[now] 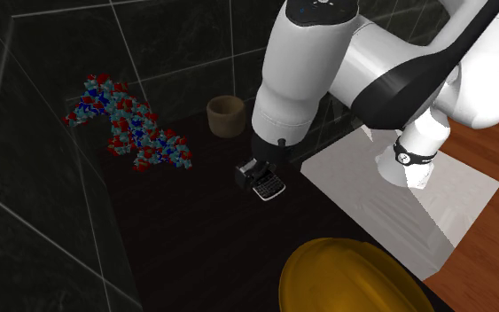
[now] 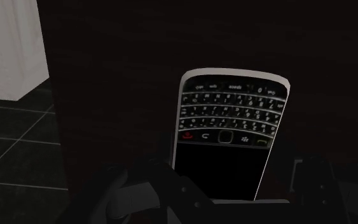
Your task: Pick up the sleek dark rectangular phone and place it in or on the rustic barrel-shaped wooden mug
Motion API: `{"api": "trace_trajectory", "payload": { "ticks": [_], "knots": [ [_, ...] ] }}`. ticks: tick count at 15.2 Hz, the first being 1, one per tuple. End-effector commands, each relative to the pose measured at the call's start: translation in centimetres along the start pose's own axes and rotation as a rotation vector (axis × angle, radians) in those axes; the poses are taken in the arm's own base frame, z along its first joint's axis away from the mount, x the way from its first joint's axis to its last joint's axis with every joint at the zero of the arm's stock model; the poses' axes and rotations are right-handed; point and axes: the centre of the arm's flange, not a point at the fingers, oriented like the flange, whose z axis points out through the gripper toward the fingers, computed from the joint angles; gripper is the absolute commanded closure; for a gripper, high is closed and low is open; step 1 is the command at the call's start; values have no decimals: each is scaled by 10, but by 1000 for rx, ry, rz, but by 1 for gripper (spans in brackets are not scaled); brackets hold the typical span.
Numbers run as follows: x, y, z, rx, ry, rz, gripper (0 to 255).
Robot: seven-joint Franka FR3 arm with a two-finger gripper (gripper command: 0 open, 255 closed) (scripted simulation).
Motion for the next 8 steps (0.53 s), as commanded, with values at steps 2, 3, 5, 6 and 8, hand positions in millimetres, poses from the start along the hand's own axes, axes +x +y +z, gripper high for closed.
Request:
{"api": "trace_trajectory", "payload": {
  "ticks": [2,3,5,6,8],
  "knots": [
    [3,-1,-16,0,0,0,255],
    [4,-1,-21,0,0,0,255],
    [6,-1,-32,0,0,0,255],
    [7,-1,-37,0,0,0,255],
    [10,-1,-47,0,0,0,255]
  ]
}}
